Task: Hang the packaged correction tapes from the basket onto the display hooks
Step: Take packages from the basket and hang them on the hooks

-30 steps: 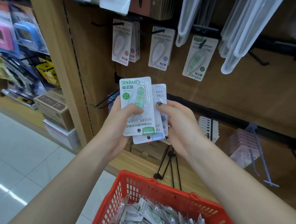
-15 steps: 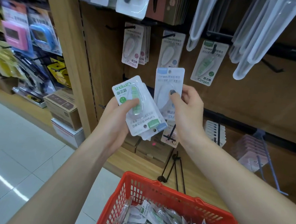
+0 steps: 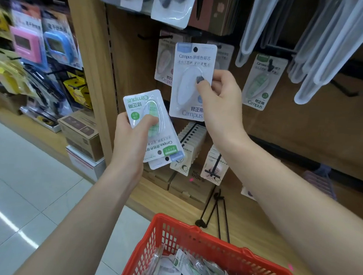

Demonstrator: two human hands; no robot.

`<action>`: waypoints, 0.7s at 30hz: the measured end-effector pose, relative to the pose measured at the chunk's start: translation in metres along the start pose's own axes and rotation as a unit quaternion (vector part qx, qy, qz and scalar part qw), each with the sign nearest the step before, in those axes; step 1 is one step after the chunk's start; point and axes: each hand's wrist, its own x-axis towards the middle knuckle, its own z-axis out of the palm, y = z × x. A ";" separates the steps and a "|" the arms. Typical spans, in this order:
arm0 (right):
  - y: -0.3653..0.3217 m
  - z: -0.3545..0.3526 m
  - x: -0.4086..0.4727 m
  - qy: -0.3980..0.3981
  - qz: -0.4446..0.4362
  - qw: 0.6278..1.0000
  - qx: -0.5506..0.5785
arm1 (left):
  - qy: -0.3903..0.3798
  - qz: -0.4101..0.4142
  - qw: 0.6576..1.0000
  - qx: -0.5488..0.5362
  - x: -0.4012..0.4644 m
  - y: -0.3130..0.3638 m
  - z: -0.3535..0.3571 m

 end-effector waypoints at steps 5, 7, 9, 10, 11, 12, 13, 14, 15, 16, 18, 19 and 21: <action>0.004 0.007 0.004 0.035 0.006 0.999 -0.012 | 0.005 0.016 1.000 0.015 -0.003 -0.001 0.000; 0.008 0.009 0.012 0.045 0.018 0.999 -0.017 | 0.005 0.022 1.000 0.016 -0.003 -0.003 0.000; 0.016 0.012 0.026 0.060 0.048 0.997 -0.028 | -0.002 0.023 1.000 0.015 -0.002 -0.004 0.000; 0.020 0.013 0.036 0.070 0.067 0.995 -0.031 | -0.009 0.023 1.000 0.015 -0.003 -0.005 0.001; 0.025 0.013 0.048 0.080 0.085 0.993 -0.035 | -0.017 0.023 0.999 0.016 -0.003 -0.006 0.001; 0.030 0.013 0.061 0.089 0.103 0.990 -0.040 | -0.026 0.022 0.999 0.018 -0.004 -0.007 0.002; 0.035 0.012 0.075 0.097 0.122 0.987 -0.043 | -0.035 0.021 0.999 0.022 -0.005 -0.007 0.003; 0.039 0.011 0.089 0.101 0.142 0.984 -0.043 | -0.045 0.019 0.999 0.025 -0.005 -0.007 0.004; 0.042 0.009 0.100 0.103 0.162 0.980 -0.045 | -0.054 0.016 0.998 0.027 -0.005 -0.008 0.005; 0.045 0.007 0.110 0.104 0.179 0.977 -0.050 | -0.062 0.013 0.998 0.028 -0.005 -0.008 0.006; 0.051 0.003 0.125 0.109 0.199 0.971 -0.074 | -0.080 0.012 0.996 0.035 -0.005 -0.009 0.008; 0.053 0.002 0.129 0.113 0.206 0.968 -0.086 | -0.089 0.015 0.995 0.039 -0.005 -0.009 0.010; 0.055 0.000 0.133 0.111 0.222 0.963 -0.105 | -0.105 0.020 0.993 0.045 -0.006 -0.008 0.013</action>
